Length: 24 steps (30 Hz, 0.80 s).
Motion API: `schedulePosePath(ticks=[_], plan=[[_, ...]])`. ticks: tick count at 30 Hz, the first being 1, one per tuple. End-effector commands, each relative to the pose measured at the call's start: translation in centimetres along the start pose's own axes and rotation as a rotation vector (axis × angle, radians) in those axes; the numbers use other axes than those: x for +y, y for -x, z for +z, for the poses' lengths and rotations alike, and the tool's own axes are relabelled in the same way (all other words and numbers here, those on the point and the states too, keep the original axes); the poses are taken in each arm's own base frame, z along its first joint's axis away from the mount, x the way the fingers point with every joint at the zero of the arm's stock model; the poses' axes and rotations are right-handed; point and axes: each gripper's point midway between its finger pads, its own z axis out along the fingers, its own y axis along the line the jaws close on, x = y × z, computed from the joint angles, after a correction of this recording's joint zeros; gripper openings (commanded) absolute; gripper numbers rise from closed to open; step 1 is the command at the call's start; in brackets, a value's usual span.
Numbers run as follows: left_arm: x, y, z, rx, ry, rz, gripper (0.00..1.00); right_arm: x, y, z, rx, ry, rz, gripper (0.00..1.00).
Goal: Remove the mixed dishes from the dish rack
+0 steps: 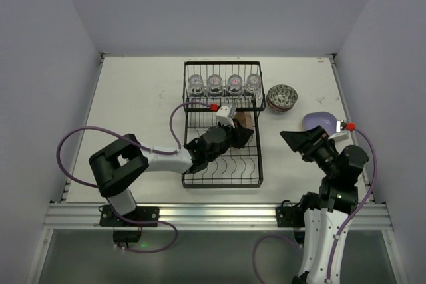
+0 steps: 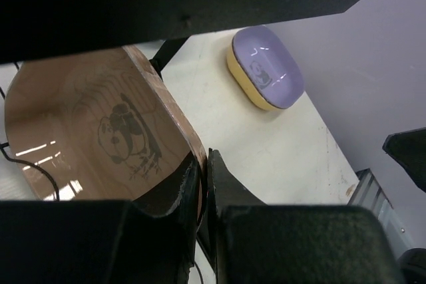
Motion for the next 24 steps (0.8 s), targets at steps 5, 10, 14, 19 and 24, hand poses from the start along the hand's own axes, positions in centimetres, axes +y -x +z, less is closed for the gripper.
schedulePosePath(ticks=[5, 10, 14, 19, 24], plan=[[-3.0, 3.6, 0.3, -0.154, -0.173, -0.155, 0.0, 0.4, -0.1, -0.1, 0.004, 0.017, -0.004, 0.96], [-3.8, 3.8, -0.2, -0.177, -0.233, -0.177, 0.0, 0.4, -0.1, -0.2, 0.005, 0.016, -0.009, 0.96], [-4.3, 4.1, -0.8, -0.186, -0.276, -0.162, 0.0, 0.3, -0.1, -0.1, 0.004, 0.014, -0.01, 0.96], [-5.5, 3.6, -1.4, -0.137, -0.301, -0.114, 0.0, 0.5, 0.3, -0.1, 0.003, 0.009, -0.033, 0.96], [-5.4, 1.4, -2.5, -0.002, -0.241, -0.058, 0.0, 1.8, 1.9, -0.4, -0.014, -0.025, -0.119, 0.96]])
